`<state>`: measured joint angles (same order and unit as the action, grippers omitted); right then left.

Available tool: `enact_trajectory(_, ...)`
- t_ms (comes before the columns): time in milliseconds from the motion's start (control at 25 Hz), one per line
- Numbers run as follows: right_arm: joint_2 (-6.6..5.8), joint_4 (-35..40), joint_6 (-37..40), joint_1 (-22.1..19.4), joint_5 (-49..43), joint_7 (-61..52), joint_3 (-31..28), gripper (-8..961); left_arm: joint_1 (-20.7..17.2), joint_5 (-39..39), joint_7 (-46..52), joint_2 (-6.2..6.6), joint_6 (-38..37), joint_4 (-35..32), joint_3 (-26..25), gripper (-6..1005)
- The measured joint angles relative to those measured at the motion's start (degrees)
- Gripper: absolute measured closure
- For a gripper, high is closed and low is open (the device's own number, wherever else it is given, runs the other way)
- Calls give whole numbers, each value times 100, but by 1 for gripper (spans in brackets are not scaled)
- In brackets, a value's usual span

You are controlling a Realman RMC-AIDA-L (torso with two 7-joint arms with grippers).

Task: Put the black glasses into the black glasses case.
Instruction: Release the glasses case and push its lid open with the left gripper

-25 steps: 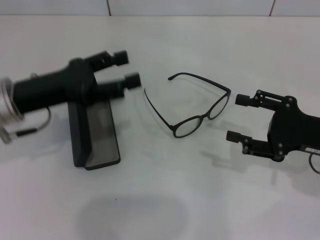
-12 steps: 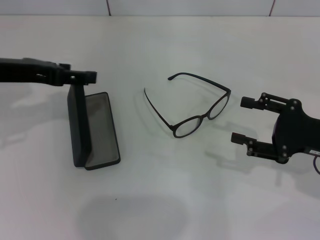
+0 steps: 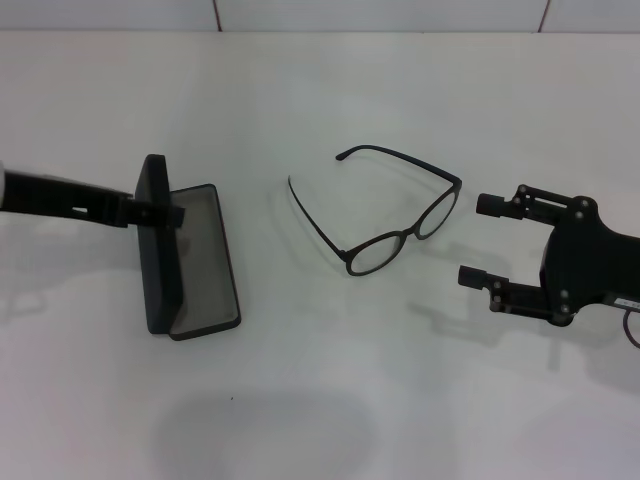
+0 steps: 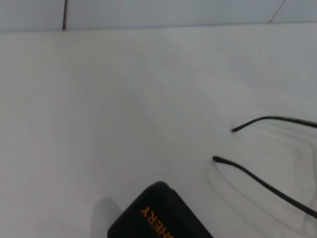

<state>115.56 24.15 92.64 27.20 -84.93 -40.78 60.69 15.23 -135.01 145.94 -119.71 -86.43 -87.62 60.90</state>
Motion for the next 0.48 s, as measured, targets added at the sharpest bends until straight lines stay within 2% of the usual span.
enact_trajectory(200,1,6,-1,3,-3,8,10,286,42,-109,148,-4,127,188,150,136)
enact_trajectory(480,1,15,0,-21,-6,93,13,291,347,-597,346,-8,146,416,349,142)
